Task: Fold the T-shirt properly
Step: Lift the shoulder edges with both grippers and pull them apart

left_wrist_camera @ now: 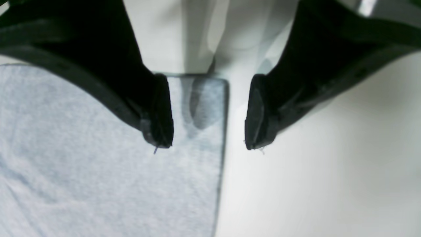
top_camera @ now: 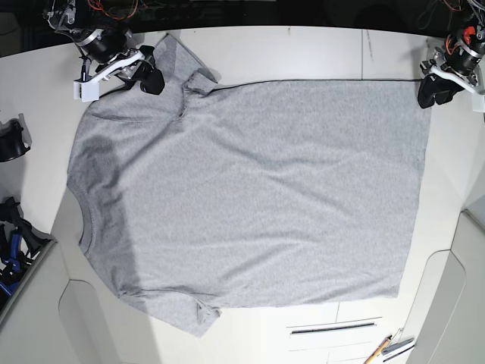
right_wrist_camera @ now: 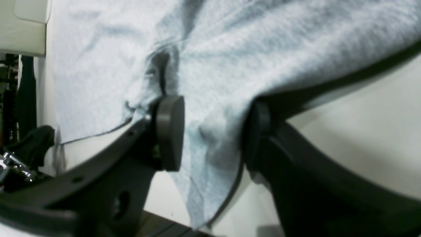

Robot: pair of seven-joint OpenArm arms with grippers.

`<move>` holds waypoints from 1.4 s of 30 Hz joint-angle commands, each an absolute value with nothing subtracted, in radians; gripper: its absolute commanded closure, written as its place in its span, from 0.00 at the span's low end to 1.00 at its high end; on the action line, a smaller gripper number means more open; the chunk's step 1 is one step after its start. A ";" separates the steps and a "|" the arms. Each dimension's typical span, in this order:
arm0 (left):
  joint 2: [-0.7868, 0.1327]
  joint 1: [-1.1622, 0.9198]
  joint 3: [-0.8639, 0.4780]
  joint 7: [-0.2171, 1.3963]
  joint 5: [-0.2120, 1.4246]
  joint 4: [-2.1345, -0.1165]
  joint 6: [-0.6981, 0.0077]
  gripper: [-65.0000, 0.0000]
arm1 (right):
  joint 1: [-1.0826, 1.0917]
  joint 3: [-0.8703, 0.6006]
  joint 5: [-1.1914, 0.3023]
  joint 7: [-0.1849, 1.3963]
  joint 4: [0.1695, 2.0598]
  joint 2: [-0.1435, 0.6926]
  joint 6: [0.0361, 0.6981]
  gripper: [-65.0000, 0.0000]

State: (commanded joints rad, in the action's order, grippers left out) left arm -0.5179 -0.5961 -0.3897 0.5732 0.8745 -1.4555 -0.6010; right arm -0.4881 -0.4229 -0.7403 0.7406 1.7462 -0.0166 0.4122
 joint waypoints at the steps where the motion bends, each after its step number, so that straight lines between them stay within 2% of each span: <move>1: -0.518 -0.596 -0.384 0.573 0.874 -1.456 -0.608 0.40 | -0.488 -0.423 -0.756 0.741 1.746 -0.017 0.432 0.57; 4: -0.518 -0.596 -0.382 0.573 0.874 -1.456 -0.612 0.40 | -0.488 -0.423 -0.786 0.732 1.747 -0.017 0.472 0.57; 8: -0.518 -0.596 -0.382 0.585 0.875 -1.456 -0.694 0.43 | -0.488 -0.421 -0.796 0.732 1.747 -0.017 0.479 0.57; 11: -0.518 -0.596 -0.382 0.596 0.875 -1.456 -0.698 0.61 | -0.488 -0.421 -0.796 0.732 1.747 -0.017 0.479 0.62; 14: -0.518 -0.596 -0.382 0.596 0.876 -1.456 -0.698 0.71 | -0.487 -0.421 -0.793 0.732 1.747 -0.017 0.479 0.71; 15: -0.518 -0.596 -0.382 0.595 0.879 -1.456 -0.698 0.76 | -0.488 -0.421 -0.793 0.731 1.747 -0.017 0.479 0.76; 17: -0.519 -0.596 -0.382 0.589 0.889 -1.456 -0.698 0.95 | -0.487 -0.421 -0.793 0.725 1.747 -0.017 0.484 0.95; 18: -0.519 -0.596 -0.382 0.577 0.899 -1.456 -0.698 1.00 | -0.487 -0.421 -0.793 0.724 1.747 -0.017 0.496 1.00; 22: -0.519 -0.596 -0.382 0.503 0.908 -1.456 -0.698 1.00 | -0.488 -0.421 -0.794 0.728 1.747 -0.017 0.532 1.00; 25: -0.519 -0.596 -0.382 0.501 0.905 -1.462 -0.698 1.00 | -0.488 -0.425 -0.794 0.742 1.747 -0.017 0.533 1.00; 28: -0.519 -0.596 -0.383 0.501 0.905 -1.474 -0.698 1.00 | -0.492 -0.461 -0.845 0.760 1.750 -0.013 0.566 1.00; 37: -0.519 -0.596 -0.491 0.501 0.907 -1.598 -0.698 1.00 | -0.490 -0.545 -1.011 0.802 1.753 0.040 0.584 1.00; 42: -0.518 -0.583 -0.499 0.486 0.904 -1.636 -0.698 1.00 | -0.454 -0.546 -1.017 0.805 1.779 0.041 0.585 1.00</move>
